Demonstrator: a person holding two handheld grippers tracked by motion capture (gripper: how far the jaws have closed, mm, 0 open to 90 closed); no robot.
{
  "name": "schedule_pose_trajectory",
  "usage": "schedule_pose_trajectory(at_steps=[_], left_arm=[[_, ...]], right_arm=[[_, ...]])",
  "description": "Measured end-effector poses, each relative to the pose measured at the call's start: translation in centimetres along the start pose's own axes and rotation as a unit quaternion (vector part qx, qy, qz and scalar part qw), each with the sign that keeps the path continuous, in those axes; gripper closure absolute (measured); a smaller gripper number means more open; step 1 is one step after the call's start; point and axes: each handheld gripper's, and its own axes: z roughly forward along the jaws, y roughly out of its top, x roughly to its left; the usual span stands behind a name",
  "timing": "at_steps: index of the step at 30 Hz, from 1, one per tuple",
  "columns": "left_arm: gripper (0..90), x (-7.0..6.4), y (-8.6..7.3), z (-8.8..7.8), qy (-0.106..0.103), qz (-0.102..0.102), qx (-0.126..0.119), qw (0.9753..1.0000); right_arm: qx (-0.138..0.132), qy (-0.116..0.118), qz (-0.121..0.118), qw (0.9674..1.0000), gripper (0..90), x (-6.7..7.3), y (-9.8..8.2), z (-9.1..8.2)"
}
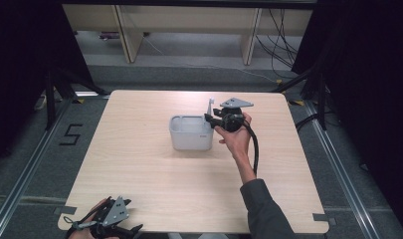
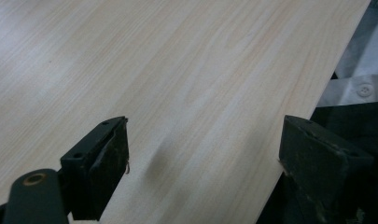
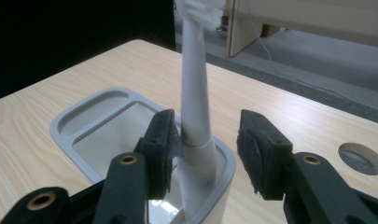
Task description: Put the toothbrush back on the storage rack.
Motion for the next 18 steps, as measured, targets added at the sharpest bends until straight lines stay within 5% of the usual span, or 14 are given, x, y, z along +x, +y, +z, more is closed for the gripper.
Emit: schedule_pose_trajectory(at_steps=[14,18], left_arm=[[15.7,0.0,0.0,0.0,0.001,0.001,0.001,1.0000],[15.7,0.0,0.0,0.1,0.000,-0.002,-0.001,1.0000]], right_arm=[[-0.003,0.013,0.026,0.9996,47.7,0.0,-0.3,-1.0],[-0.002,0.015,0.013,0.9998,46.0,-0.1,-0.4,-1.3]])
